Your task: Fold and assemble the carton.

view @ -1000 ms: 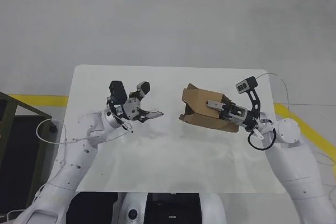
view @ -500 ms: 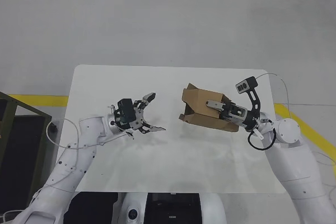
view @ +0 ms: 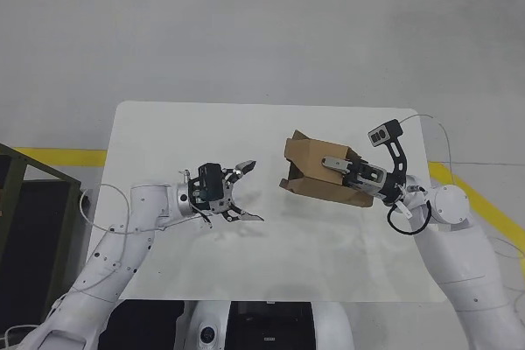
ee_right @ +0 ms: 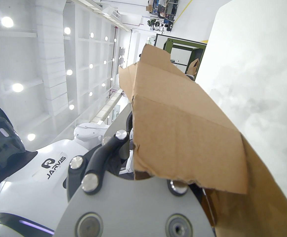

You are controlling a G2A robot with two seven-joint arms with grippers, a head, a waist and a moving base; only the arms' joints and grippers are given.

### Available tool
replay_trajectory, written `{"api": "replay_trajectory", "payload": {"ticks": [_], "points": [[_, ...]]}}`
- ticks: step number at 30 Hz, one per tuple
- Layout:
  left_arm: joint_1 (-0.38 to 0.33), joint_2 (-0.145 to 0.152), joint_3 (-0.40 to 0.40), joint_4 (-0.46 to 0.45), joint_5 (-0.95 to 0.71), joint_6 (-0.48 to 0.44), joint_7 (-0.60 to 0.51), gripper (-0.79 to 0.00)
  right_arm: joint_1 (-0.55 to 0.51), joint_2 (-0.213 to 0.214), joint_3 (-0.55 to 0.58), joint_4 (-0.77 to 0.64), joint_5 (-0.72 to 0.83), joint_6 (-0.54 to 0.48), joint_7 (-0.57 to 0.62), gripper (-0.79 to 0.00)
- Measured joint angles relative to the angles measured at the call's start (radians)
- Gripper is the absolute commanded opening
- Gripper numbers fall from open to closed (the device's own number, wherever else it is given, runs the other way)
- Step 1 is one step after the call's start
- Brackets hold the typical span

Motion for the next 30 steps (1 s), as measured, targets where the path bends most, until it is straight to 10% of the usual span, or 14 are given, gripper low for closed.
{"api": "replay_trajectory", "payload": {"ticks": [30], "points": [[-0.031,-0.001,0.074,0.012,-0.070,0.010,-0.050,0.000,-0.001,0.000,0.000,-0.001,-0.001,0.000,-0.001,-0.785]]}}
